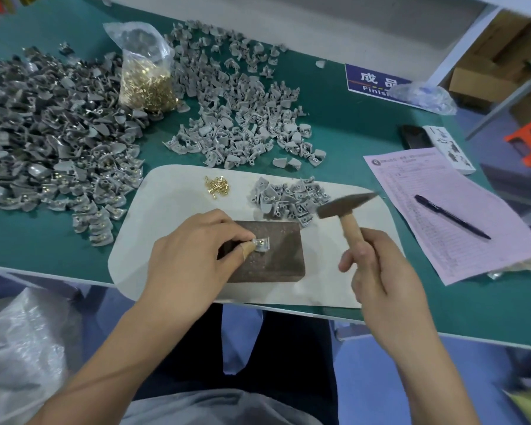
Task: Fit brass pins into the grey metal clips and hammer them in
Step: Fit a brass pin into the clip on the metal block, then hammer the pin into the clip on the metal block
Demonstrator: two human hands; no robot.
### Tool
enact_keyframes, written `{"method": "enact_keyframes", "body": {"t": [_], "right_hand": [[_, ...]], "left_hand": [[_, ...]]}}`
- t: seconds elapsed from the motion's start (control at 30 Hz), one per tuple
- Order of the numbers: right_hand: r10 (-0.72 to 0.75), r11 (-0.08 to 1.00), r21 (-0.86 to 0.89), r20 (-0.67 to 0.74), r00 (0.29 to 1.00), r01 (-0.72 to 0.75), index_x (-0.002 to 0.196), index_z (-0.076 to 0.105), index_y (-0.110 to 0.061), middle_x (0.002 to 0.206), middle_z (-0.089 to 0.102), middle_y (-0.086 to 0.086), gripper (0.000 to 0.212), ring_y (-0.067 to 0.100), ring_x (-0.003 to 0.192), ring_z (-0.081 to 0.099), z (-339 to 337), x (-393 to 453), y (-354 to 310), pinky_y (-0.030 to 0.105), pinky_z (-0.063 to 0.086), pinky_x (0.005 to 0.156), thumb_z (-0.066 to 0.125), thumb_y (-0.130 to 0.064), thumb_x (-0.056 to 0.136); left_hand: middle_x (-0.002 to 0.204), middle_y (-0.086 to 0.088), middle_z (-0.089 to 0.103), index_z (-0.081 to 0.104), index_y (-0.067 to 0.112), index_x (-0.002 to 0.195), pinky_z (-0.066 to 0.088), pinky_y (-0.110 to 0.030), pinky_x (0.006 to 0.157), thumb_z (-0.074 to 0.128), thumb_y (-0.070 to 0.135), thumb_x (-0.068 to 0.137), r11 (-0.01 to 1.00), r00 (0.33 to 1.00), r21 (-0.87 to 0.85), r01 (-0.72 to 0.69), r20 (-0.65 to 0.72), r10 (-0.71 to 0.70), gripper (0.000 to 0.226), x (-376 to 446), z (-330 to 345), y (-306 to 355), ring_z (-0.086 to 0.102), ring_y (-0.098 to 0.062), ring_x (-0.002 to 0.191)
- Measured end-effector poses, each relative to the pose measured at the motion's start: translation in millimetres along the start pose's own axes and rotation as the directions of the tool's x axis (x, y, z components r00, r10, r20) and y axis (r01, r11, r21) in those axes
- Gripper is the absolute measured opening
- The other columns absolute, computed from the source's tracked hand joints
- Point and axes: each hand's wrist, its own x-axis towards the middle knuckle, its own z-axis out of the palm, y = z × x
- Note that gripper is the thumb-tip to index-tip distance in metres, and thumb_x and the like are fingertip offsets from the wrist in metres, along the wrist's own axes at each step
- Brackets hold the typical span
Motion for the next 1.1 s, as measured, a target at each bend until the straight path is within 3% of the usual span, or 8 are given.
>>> {"method": "enact_keyframes", "body": {"t": [0.1,0.2,0.4,0.57,0.73,0.9,1.0,1.1], "right_hand": [[-0.021,0.988,0.155,0.162,0.987,-0.004,0.105,0.063,-0.033,0.077,0.061,-0.007,0.021,0.006,0.052,0.04,9,-1,-16,0.016,0.036,0.051,0.043,-0.037,0.109],[-0.027,0.992,0.128,0.241,0.97,-0.005,0.111,0.067,-0.033,0.068,0.054,-0.009,0.021,0.005,0.054,0.043,15,-3,-24,0.012,0.034,0.055,0.048,-0.039,0.104],[-0.111,0.987,-0.11,0.082,0.99,0.119,0.124,0.06,-0.044,0.073,0.057,-0.01,0.035,0.018,0.063,0.051,11,-5,-36,0.039,0.05,0.059,0.035,-0.058,0.103],[-0.076,0.943,-0.307,0.173,0.982,0.127,0.132,0.056,-0.045,0.063,0.05,-0.032,0.04,0.006,0.055,0.04,16,-2,-38,0.03,0.036,0.055,0.032,-0.059,0.103],[-0.15,0.964,-0.216,0.041,0.988,0.156,0.126,0.06,-0.041,0.07,0.055,-0.027,0.034,0.008,0.06,0.053,9,-2,-48,0.023,0.04,0.052,0.036,-0.054,0.106],[-0.118,0.902,-0.392,0.174,0.978,0.179,0.134,0.052,-0.044,0.067,0.051,-0.037,0.04,0.006,0.05,0.038,16,-3,-47,0.028,0.036,0.05,0.031,-0.059,0.104],[-0.156,0.956,-0.25,0.02,0.988,0.156,0.131,0.054,-0.043,0.07,0.054,-0.032,0.035,0.006,0.056,0.049,14,-4,-50,0.026,0.04,0.052,0.035,-0.055,0.104],[-0.125,0.95,-0.274,0.1,0.987,0.148,0.132,0.052,-0.047,0.068,0.053,-0.035,0.034,0.003,0.053,0.044,21,-7,-47,0.027,0.037,0.054,0.035,-0.056,0.104]], "left_hand": [[0.088,0.022,0.059,0.071,0.045,0.088,0.038,-0.022,0.059,0.07,0.049,0.087,1.0,1.0,0.009,-0.017,-0.008,0.017,0.004,2,1,1,0.049,-0.001,0.084],[0.086,0.021,0.058,0.072,0.044,0.089,0.042,-0.026,0.061,0.068,0.049,0.088,0.999,1.0,0.007,-0.031,0.002,0.031,0.006,4,0,0,0.049,-0.002,0.087],[0.085,0.019,0.058,0.072,0.043,0.091,0.046,-0.033,0.063,0.071,0.045,0.087,0.998,0.998,0.001,-0.068,0.007,0.068,0.005,7,-2,-1,0.051,-0.006,0.089],[0.084,0.018,0.06,0.074,0.043,0.09,0.047,-0.033,0.062,0.074,0.044,0.085,0.997,0.997,-0.015,-0.081,0.005,0.081,0.005,8,-4,-2,0.052,-0.008,0.089],[0.084,0.019,0.062,0.074,0.042,0.088,0.044,-0.032,0.061,0.075,0.045,0.084,0.996,0.996,-0.016,-0.09,0.004,0.09,0.005,10,-4,-3,0.051,-0.007,0.087],[0.085,0.019,0.061,0.074,0.042,0.091,0.041,-0.03,0.059,0.076,0.043,0.084,0.995,0.995,0.011,-0.103,0.016,0.103,0.007,10,-5,-2,0.05,-0.007,0.088],[0.084,0.02,0.061,0.074,0.043,0.089,0.038,-0.027,0.059,0.074,0.045,0.085,0.996,0.996,-0.001,-0.091,0.021,0.091,0.005,11,-6,-3,0.048,-0.005,0.087],[0.085,0.019,0.061,0.074,0.043,0.09,0.039,-0.029,0.059,0.071,0.044,0.086,0.996,0.996,0.005,-0.093,0.02,0.092,0.006,11,-5,-3,0.048,-0.006,0.088]]}}
